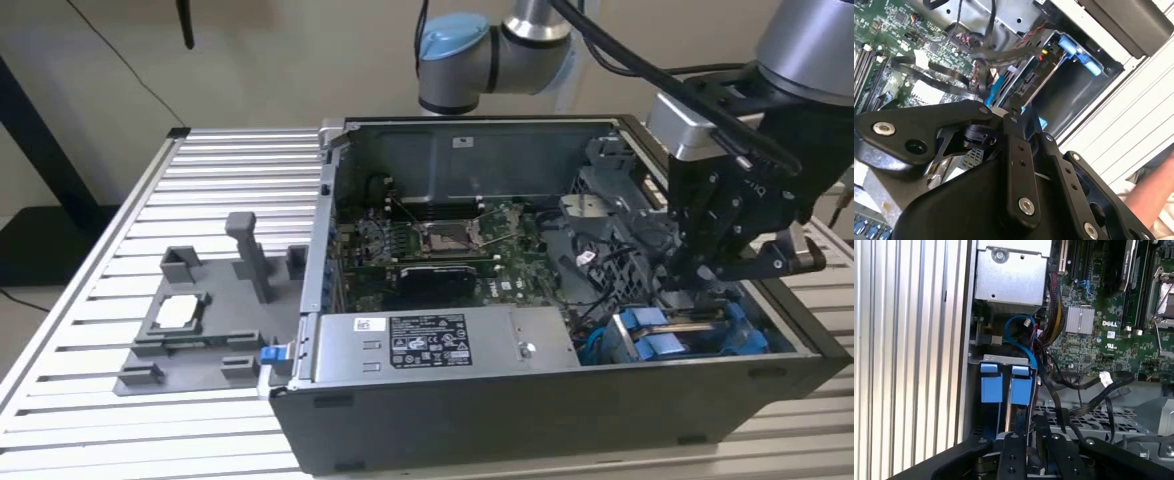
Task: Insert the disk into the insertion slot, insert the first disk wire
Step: 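Insert the first disk wire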
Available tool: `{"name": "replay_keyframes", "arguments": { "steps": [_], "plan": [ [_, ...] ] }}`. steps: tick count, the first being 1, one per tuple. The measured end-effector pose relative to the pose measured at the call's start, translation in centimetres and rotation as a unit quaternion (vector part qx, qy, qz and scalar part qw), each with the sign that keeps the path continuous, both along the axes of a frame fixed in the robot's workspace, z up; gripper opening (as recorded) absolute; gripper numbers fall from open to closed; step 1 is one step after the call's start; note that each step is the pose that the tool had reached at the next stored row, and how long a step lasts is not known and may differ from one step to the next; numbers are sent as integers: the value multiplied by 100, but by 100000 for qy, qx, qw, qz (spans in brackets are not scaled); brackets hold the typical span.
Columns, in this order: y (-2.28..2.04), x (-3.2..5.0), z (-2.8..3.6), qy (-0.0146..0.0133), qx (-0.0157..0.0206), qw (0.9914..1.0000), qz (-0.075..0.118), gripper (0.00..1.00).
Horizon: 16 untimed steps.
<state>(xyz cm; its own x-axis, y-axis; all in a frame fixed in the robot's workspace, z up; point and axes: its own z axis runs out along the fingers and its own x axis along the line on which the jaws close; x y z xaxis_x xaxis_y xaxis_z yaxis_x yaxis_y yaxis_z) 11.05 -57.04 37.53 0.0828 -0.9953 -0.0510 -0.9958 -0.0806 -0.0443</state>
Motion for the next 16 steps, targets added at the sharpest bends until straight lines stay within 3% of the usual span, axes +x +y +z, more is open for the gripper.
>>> {"name": "replay_keyframes", "arguments": {
  "steps": [5, 11, 13, 15, 16],
  "plan": [
    [70, -133, 33, -399, 75, 99999, -4, 24],
    [258, -240, 31, -1085, 82, 99994, 2, 24],
    [266, -269, 56, -1350, 78, 99991, -5, 24],
    [267, -285, 117, -1411, 77, 99990, -2, 24],
    [267, -291, 116, -1523, 95, 99988, -2, 24]
  ]
}}
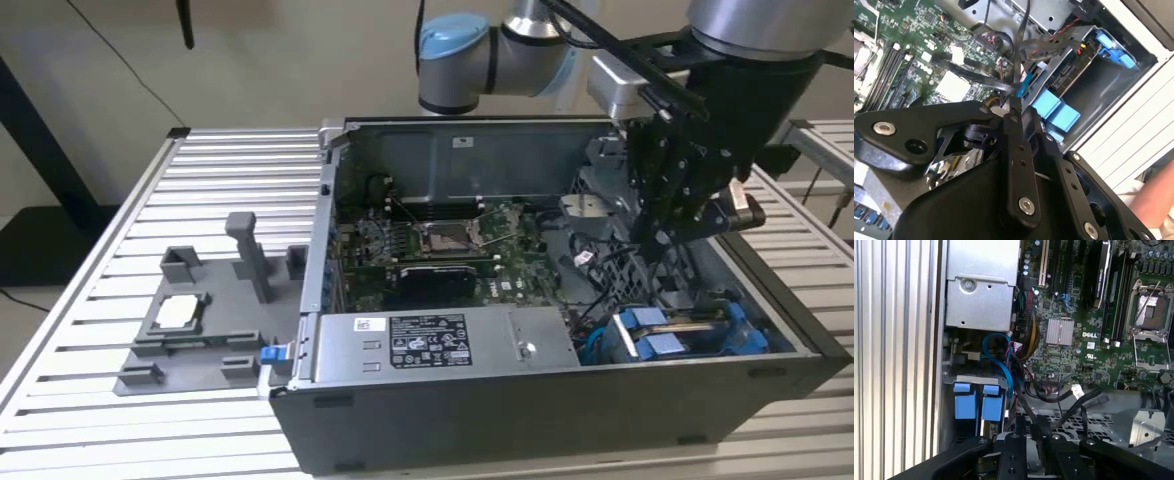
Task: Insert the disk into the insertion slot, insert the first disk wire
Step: 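Insert the first disk wire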
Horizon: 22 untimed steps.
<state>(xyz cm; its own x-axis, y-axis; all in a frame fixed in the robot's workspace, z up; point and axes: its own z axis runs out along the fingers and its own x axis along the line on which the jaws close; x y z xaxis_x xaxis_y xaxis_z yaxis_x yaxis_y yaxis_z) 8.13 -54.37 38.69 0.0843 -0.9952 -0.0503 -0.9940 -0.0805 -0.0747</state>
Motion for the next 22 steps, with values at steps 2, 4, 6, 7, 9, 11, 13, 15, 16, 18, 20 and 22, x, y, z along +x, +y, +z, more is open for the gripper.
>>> {"name": "replay_keyframes", "arguments": {
  "steps": [2, 4, 6, 7, 9, 11, 13, 15, 16, 18, 20, 22],
  "plan": [
    [9, -9, -5, -177, -6, 100000, -3, 24],
    [24, -10, -41, -302, -4, 100000, 1, 24],
    [40, -12, -78, -401, -13, 99999, 2, 24],
    [42, -12, -97, -464, -4, 99999, 10, 24],
    [43, -13, -114, -555, -12, 99998, 20, 24],
    [43, -13, -126, -587, -12, 99998, 22, 24],
    [42, -14, -150, -737, -10, 99997, 16, 22],
    [35, -13, -178, -920, -11, 99996, 20, 15],
    [26, -14, -184, -931, -16, 99996, 20, 15],
    [-7, -5, -188, -937, 100, 99996, 23, 15],
    [-40, 29, -189, -894, 217, 99996, 15, 15],
    [-71, 69, -196, -739, 255, 99997, 17, 15]
  ]
}}
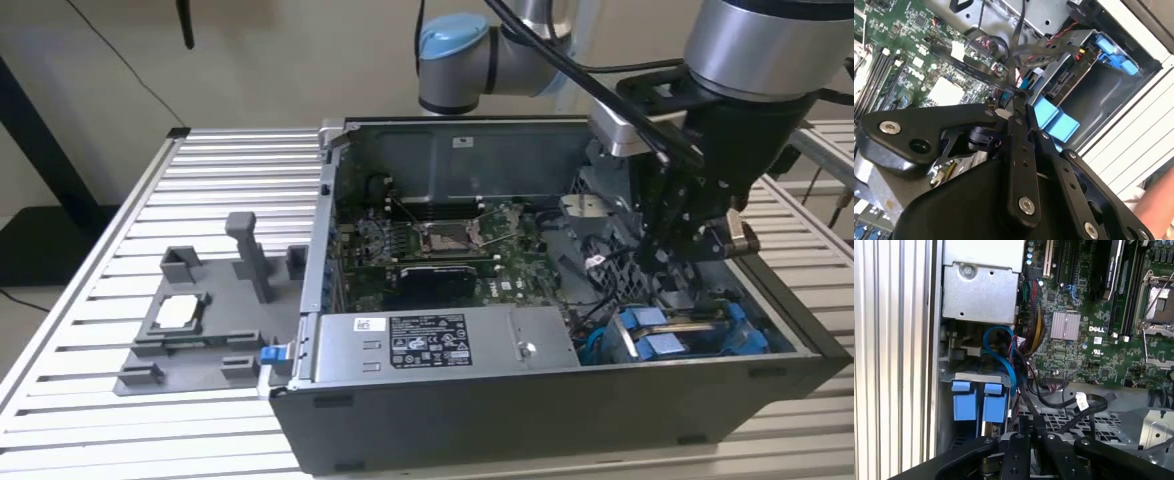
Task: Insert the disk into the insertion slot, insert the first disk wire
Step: 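Insert the first disk wire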
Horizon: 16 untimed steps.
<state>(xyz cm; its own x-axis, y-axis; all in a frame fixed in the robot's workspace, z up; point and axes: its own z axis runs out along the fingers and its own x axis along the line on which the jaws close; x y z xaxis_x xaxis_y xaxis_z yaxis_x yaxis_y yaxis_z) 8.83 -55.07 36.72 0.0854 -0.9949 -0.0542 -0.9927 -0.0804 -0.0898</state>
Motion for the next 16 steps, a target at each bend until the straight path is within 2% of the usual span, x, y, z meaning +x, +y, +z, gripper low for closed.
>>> {"name": "replay_keyframes", "arguments": {
  "steps": [6, 9, 13, 16],
  "plan": [
    [-125, 104, -30, 998, 158, 99995, 2, 15],
    [-178, 159, -52, 1108, 539, 99992, 2, 15],
    [-233, 239, -87, 1119, 1282, 99986, 15, 15],
    [-290, 281, -113, 1191, 1847, 99976, 21, 15]
  ]
}}
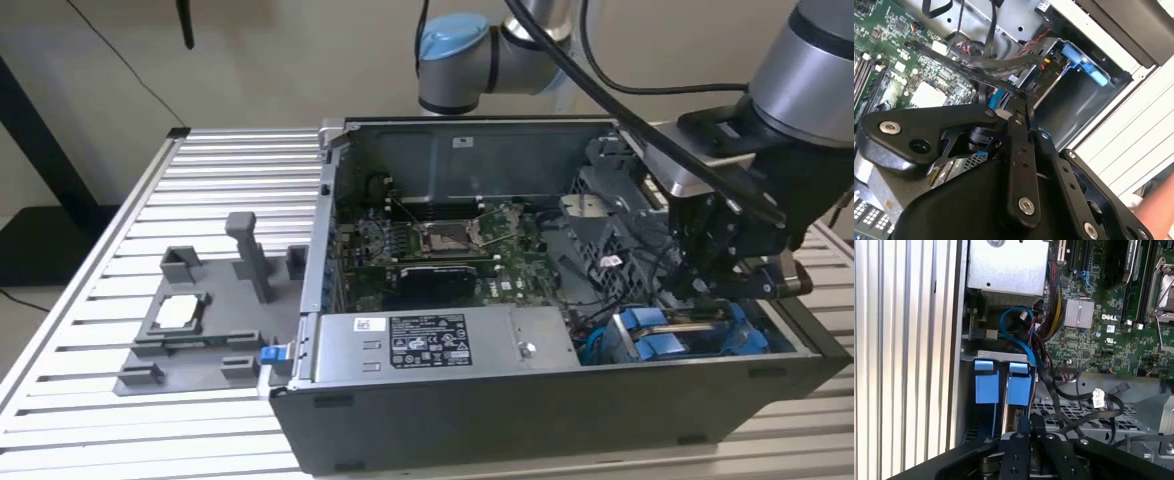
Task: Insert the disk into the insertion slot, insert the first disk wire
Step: 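Insert the first disk wire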
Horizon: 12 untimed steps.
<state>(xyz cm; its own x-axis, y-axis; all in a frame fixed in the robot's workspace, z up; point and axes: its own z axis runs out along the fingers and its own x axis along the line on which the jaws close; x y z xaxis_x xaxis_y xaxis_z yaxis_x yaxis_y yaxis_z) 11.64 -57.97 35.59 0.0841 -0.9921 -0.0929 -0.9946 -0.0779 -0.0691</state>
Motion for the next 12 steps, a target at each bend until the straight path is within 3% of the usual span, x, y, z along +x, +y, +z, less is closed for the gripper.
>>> {"name": "replay_keyframes", "arguments": {
  "steps": [3, 7, 11, 12],
  "plan": [
    [-57, 34, -22, 196, 649, 99998, -2, 15],
    [-66, 48, -43, 570, 1351, 99989, -45, 15],
    [-66, 49, -48, 671, 1438, 99987, -33, 15],
    [-69, 48, -49, 673, 1647, 99984, -21, 15]
  ]
}}
